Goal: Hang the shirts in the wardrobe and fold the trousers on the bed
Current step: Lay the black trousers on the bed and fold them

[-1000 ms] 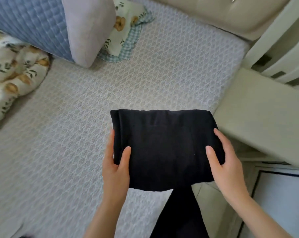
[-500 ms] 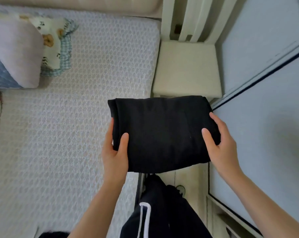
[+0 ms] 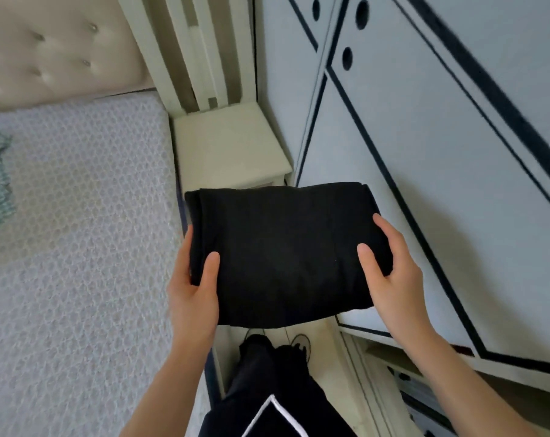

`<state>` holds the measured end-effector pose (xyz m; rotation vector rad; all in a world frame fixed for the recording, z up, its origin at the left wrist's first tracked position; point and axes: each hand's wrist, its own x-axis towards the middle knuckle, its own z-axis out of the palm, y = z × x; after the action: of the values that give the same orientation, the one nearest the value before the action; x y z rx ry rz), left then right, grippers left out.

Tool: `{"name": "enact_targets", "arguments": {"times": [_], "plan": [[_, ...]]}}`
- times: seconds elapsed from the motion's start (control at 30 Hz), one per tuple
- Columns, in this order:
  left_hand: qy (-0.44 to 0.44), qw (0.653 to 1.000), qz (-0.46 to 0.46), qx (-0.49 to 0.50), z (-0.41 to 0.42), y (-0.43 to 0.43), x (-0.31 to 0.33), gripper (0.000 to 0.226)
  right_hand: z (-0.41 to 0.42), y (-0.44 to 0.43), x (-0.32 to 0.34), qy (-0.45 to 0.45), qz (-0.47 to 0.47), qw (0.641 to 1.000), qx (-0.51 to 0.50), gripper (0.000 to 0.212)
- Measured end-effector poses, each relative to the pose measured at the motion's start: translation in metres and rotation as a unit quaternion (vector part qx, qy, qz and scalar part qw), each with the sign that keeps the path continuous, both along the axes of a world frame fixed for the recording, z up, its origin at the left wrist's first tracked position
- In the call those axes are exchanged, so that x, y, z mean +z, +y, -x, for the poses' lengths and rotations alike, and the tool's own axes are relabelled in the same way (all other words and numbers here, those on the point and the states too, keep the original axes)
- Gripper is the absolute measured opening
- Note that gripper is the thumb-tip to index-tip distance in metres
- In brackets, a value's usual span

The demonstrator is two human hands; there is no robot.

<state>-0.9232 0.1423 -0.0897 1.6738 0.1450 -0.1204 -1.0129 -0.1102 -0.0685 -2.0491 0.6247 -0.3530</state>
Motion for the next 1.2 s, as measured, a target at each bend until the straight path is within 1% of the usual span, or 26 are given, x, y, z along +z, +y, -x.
{"name": "enact_targets", "arguments": {"times": [0.27, 0.43, 0.6, 0.7, 0.87, 0.97, 1.1, 1.2], "plan": [[-0.023, 0.989, -0.008, -0.146, -0.007, -0.007, 0.016, 0.046, 0.065, 0.028, 0.016, -0.021, -0.012, 0.991, -0.129, 0.051], [-0.052, 0.968, -0.029, -0.245, -0.010, -0.011, 0.024, 0.045, 0.103, 0.059, 0.017, -0.015, -0.045, 0.974, -0.222, 0.056], [-0.048, 0.944, -0.028, -0.326, 0.011, -0.019, 0.028, 0.045, 0.151, 0.089, 0.017, -0.033, -0.045, 0.951, -0.306, 0.056], [-0.057, 0.929, -0.024, -0.365, 0.032, -0.027, 0.027, 0.044, 0.180, 0.102, 0.018, -0.050, -0.041, 0.933, -0.354, 0.056], [-0.046, 0.908, -0.018, -0.415, 0.075, -0.042, 0.026, 0.045, 0.235, 0.116, 0.018, -0.058, -0.045, 0.907, -0.416, 0.055], [-0.040, 0.898, -0.011, -0.438, 0.107, -0.051, 0.024, 0.044, 0.272, 0.118, 0.019, -0.059, -0.039, 0.898, -0.435, 0.050], [-0.033, 0.887, 0.006, -0.461, 0.159, -0.061, 0.023, 0.047, 0.326, 0.123, 0.021, -0.059, -0.041, 0.888, -0.455, 0.050], [-0.022, 0.882, 0.013, -0.470, 0.204, -0.068, 0.020, 0.048, 0.373, 0.125, 0.023, -0.058, -0.019, 0.883, -0.466, 0.048]]}}
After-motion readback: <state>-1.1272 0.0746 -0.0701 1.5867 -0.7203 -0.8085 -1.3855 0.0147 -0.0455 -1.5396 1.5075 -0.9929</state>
